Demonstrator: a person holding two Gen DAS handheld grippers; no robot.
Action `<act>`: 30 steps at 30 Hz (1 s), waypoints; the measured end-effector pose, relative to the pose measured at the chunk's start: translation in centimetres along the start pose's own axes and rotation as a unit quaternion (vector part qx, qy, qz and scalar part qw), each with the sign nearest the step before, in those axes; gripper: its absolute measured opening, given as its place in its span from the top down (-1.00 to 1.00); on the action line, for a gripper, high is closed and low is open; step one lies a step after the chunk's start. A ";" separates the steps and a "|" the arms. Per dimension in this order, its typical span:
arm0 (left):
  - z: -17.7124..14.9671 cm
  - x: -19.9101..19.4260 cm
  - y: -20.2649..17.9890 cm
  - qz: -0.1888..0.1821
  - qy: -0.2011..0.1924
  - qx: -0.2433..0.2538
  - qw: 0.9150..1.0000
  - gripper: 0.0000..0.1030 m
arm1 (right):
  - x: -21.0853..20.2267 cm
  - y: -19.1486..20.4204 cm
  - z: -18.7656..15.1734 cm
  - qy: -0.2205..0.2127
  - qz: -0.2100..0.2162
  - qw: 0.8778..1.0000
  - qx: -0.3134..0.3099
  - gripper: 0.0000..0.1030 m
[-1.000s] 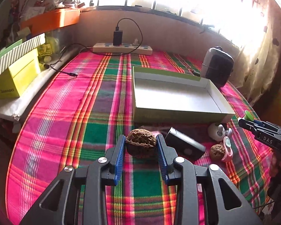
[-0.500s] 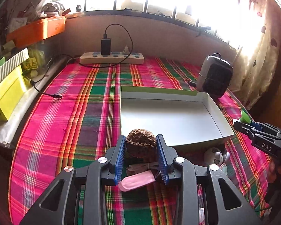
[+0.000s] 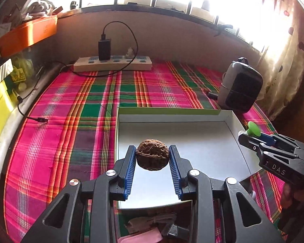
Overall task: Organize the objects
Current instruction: 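Carry the walnut in the left tool over the grey box while the right tool carries the mushroom object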
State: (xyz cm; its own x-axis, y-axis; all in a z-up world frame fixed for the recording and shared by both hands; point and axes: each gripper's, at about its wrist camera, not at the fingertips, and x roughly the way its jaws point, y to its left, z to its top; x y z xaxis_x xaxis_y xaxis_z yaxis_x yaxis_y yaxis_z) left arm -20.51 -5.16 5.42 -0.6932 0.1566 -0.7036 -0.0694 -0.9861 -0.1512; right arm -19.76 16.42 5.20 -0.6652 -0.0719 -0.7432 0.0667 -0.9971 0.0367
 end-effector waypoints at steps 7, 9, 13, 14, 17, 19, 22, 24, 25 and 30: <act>1.3 2.5 -0.2 0.004 0.016 0.006 1.000 0.41 | 2.4 0.2 1.2 0.013 0.001 1.000 -0.008 0.32; 1.6 3.0 -0.2 0.005 0.016 0.008 1.000 0.41 | 3.0 0.2 1.4 0.017 0.003 1.000 -0.008 0.32; 2.1 4.2 -0.2 0.009 0.023 0.010 1.000 0.41 | 4.0 0.2 1.7 0.022 0.003 1.000 -0.011 0.32; 2.1 4.5 -0.2 0.009 0.026 0.012 1.000 0.41 | 4.3 0.2 1.8 0.024 0.003 1.000 -0.011 0.32; 2.3 5.1 -0.1 0.008 0.029 0.010 0.999 0.41 | 4.8 0.2 1.9 0.028 0.002 1.000 -0.013 0.32; 2.4 5.5 -0.2 0.008 0.031 0.012 0.999 0.41 | 5.1 0.2 2.0 0.030 0.001 0.999 -0.015 0.32; 2.5 5.9 -0.2 0.010 0.034 0.016 0.999 0.41 | 5.6 0.3 2.2 0.032 -0.001 0.999 -0.020 0.32; 2.5 6.2 -0.2 0.010 0.038 0.015 0.999 0.41 | 5.7 0.3 2.4 0.033 0.001 0.999 -0.020 0.32; 2.5 6.4 -0.1 0.012 0.040 0.013 0.999 0.41 | 5.8 0.4 2.4 0.034 0.001 0.999 -0.021 0.32; 2.4 6.8 -0.3 0.017 0.040 0.020 0.999 0.41 | 6.1 0.8 2.4 0.035 -0.001 0.999 -0.027 0.32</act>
State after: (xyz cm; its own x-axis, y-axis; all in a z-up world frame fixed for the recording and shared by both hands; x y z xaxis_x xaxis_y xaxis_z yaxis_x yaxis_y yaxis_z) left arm -26.91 -3.97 2.35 -0.6357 0.1254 -0.7617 -0.0758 -0.9921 -0.1001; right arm -25.62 15.17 2.29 -0.6124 -0.0671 -0.7877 0.1069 -0.9943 0.0016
